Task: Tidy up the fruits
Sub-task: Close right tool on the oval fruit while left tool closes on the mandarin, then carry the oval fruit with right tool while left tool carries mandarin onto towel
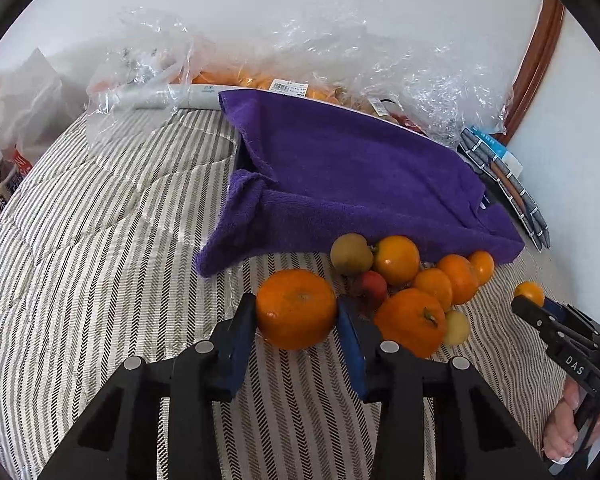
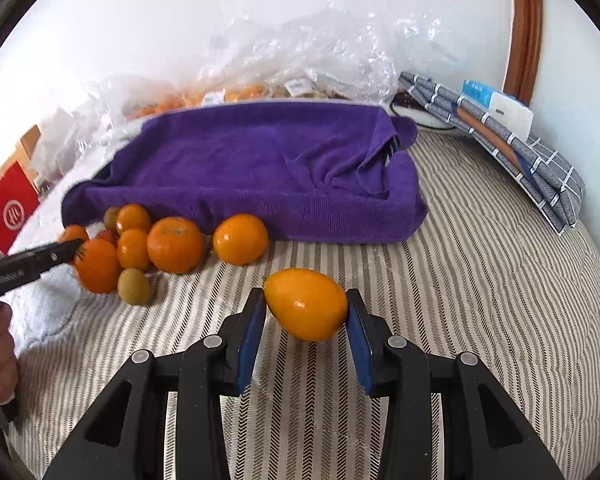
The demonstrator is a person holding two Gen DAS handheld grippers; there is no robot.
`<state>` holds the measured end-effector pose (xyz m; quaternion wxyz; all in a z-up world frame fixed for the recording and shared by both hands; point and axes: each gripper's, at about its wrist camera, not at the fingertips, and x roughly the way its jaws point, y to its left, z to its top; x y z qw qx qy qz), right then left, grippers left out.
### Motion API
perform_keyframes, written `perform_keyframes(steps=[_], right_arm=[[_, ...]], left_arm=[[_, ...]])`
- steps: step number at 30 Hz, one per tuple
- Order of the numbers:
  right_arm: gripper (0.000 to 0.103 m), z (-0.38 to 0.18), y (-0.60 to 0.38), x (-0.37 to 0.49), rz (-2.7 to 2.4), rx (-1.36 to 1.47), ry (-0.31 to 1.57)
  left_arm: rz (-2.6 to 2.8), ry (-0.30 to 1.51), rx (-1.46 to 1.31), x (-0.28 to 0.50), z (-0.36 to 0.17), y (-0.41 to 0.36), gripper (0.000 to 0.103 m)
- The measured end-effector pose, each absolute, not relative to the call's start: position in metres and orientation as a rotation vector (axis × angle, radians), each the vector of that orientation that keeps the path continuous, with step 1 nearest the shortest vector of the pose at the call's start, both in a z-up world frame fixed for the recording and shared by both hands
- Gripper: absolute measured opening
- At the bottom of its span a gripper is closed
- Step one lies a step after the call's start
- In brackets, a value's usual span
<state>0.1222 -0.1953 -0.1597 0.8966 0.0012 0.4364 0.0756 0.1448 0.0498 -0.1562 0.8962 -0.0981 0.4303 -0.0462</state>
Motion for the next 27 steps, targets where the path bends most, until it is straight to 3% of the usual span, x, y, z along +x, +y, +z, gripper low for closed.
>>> perform_keyframes(steps=[27], right_arm=[[0.040,-0.145,-0.209,0.128,0.216,0.102,0.864]], left_arm=[[-0.059,0.715,-0.285,0.133,-0.111,0.075,0.038]])
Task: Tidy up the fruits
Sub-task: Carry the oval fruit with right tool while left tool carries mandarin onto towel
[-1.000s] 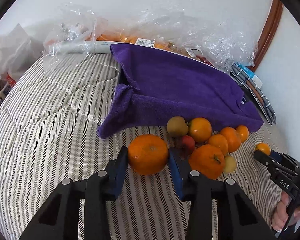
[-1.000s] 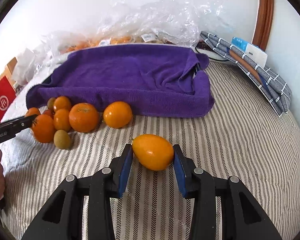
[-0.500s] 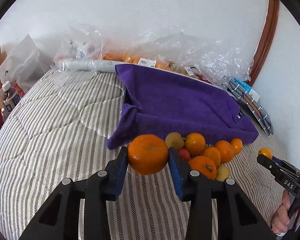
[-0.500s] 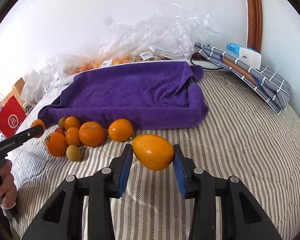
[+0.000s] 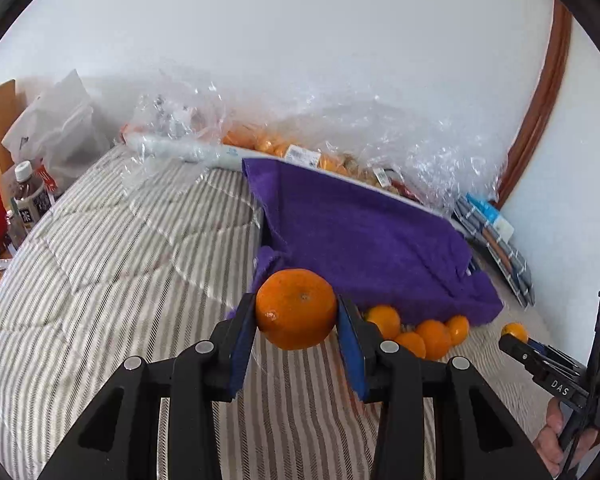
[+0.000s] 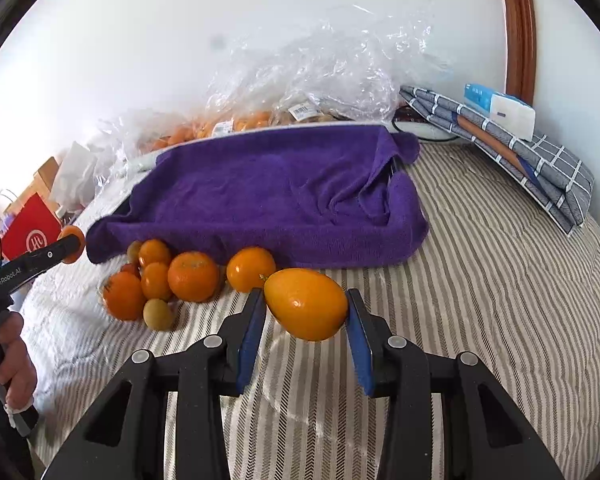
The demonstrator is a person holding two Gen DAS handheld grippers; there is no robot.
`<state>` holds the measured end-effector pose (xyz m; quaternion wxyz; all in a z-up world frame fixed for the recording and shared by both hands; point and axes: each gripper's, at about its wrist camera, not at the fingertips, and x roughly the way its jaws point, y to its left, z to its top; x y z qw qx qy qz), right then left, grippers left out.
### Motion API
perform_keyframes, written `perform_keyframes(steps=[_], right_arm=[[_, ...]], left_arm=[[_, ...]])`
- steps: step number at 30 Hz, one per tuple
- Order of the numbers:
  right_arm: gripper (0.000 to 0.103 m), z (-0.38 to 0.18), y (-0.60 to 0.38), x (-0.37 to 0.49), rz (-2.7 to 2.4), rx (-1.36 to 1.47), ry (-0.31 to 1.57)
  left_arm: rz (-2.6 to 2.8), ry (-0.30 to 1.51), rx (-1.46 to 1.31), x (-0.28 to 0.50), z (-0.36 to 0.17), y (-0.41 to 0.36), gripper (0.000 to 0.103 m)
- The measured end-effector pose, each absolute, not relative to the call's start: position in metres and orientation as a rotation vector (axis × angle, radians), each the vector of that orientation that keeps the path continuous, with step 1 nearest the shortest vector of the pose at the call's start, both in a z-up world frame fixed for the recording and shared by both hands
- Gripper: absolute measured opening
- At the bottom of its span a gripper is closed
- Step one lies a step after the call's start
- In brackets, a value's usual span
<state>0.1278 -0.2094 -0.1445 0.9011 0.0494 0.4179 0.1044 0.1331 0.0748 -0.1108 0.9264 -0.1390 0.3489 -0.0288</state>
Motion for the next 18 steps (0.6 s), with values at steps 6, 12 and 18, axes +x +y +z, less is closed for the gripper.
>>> perform_keyframes(steps=[6,12,18], right_arm=[[0.040,-0.102,-0.213,0.151,0.204,0.091,0.791],[0.040,-0.070,-0.207,0.192,0.192,0.065,0.725],[0.040,-0.079,-0.194,0.238,0.201,0.072,0.720]], left_arm=[[-0.019,0.681,-0.282,0.161,-0.079,0.080,0.038],[-0.014,0.646,-0.321,0.208,-0.063,0.071,0.038],[-0.040,0.660,-0.324,0.253,-0.082,0.053,0.038]])
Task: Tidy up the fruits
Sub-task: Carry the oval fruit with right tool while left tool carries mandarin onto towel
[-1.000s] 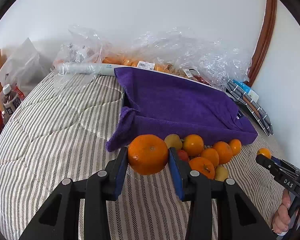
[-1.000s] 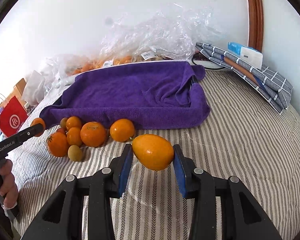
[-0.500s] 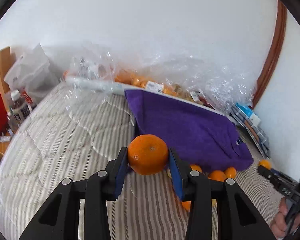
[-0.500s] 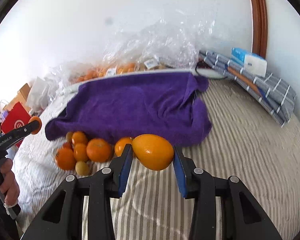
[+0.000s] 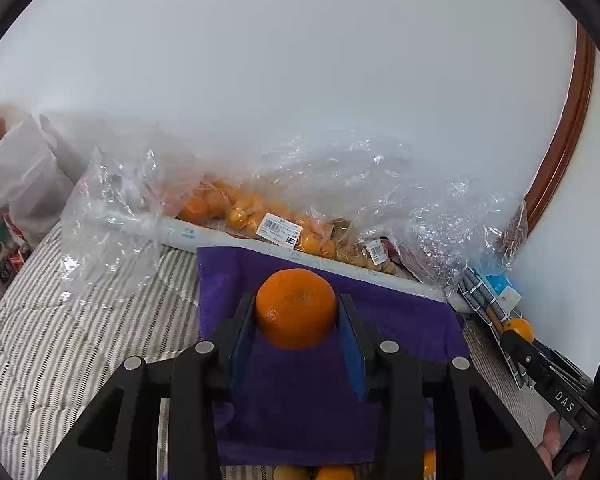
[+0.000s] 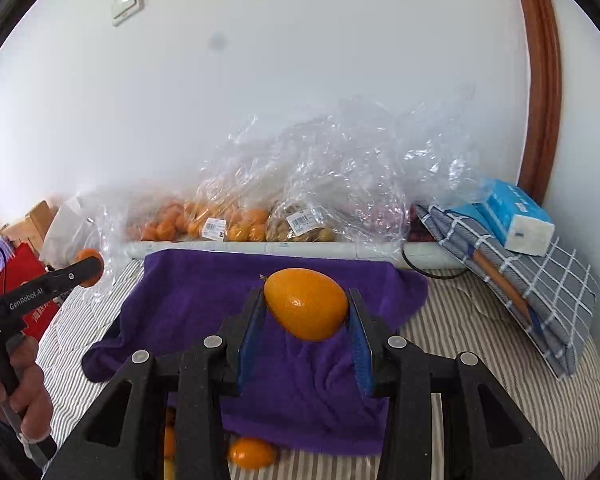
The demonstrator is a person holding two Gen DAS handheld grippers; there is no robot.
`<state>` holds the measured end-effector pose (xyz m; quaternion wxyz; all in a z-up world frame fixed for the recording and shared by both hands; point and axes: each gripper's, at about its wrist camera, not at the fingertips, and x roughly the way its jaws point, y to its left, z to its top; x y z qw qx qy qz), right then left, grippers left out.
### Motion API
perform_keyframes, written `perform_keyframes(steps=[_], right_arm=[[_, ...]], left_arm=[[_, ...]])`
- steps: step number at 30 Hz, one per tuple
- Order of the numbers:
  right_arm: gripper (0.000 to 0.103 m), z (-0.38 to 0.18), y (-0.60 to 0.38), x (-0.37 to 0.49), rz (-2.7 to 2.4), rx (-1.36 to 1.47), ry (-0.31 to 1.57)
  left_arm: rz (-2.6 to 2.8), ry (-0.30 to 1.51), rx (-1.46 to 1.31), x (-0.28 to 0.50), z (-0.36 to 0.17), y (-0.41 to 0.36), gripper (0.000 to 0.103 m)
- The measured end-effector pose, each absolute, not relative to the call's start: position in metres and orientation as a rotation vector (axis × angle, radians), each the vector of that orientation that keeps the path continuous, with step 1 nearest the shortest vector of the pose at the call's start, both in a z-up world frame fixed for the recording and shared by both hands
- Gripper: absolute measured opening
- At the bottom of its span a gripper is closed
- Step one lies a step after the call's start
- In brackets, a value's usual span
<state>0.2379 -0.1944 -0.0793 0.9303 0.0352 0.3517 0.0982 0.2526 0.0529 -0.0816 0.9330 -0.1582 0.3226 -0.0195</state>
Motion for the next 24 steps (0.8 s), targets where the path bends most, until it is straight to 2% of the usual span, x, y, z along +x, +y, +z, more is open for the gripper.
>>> perform_keyframes(steps=[10,24], right_arm=[[0.040,-0.139,-0.204,0.277,0.214,0.122,0.865],[0.040,-0.161,-0.217,0.285,0.184,0.157,0.928]], left_arm=[[-0.062,0.789,-0.289,0.274,-0.134,0.043,0.038],[-0.072,0.822,-0.294,0.275,-0.151,0.033,0.038]])
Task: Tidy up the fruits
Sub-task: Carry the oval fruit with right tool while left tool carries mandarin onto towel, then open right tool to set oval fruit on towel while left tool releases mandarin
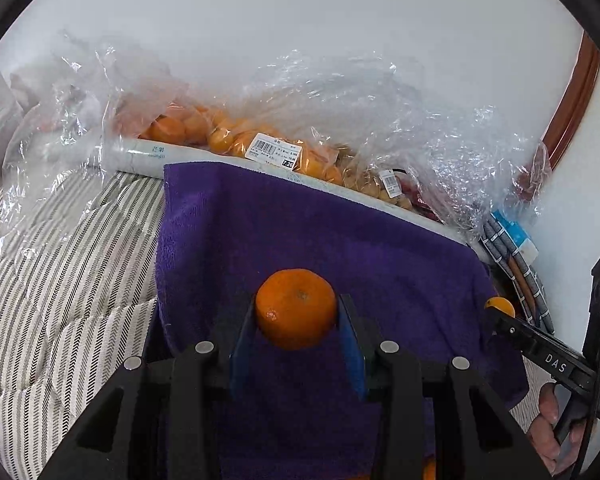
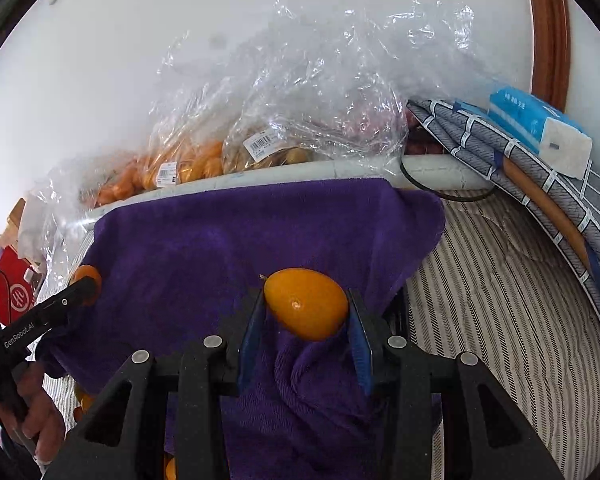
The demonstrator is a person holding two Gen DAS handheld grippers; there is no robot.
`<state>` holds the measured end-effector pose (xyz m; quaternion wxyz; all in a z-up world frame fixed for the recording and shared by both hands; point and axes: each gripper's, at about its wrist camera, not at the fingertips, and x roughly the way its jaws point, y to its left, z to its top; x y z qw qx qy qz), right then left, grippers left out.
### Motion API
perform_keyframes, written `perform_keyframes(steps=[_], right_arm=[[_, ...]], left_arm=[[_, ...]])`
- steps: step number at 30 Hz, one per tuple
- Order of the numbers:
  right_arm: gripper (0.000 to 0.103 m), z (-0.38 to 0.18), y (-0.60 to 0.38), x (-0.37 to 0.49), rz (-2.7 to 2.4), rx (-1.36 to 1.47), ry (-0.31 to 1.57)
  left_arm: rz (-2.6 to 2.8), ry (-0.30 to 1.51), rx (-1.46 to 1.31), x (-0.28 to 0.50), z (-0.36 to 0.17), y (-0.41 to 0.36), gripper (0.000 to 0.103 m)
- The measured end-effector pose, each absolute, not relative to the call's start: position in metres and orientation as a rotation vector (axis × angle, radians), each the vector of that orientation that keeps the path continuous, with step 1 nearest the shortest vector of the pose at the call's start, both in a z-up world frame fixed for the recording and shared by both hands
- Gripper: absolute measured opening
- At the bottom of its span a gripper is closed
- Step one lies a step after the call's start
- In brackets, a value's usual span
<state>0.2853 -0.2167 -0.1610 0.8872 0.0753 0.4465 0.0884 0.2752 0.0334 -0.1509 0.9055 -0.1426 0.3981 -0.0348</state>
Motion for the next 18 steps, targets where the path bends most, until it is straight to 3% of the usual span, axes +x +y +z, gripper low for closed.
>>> perform_keyframes(steps=[18], right_arm=[[0.041,-0.177,-0.208,0.289,0.178,0.117,0.980]], left_arm=[[-0.074,0.843,-0.246,0.276,-0.156,0.026,0.038]])
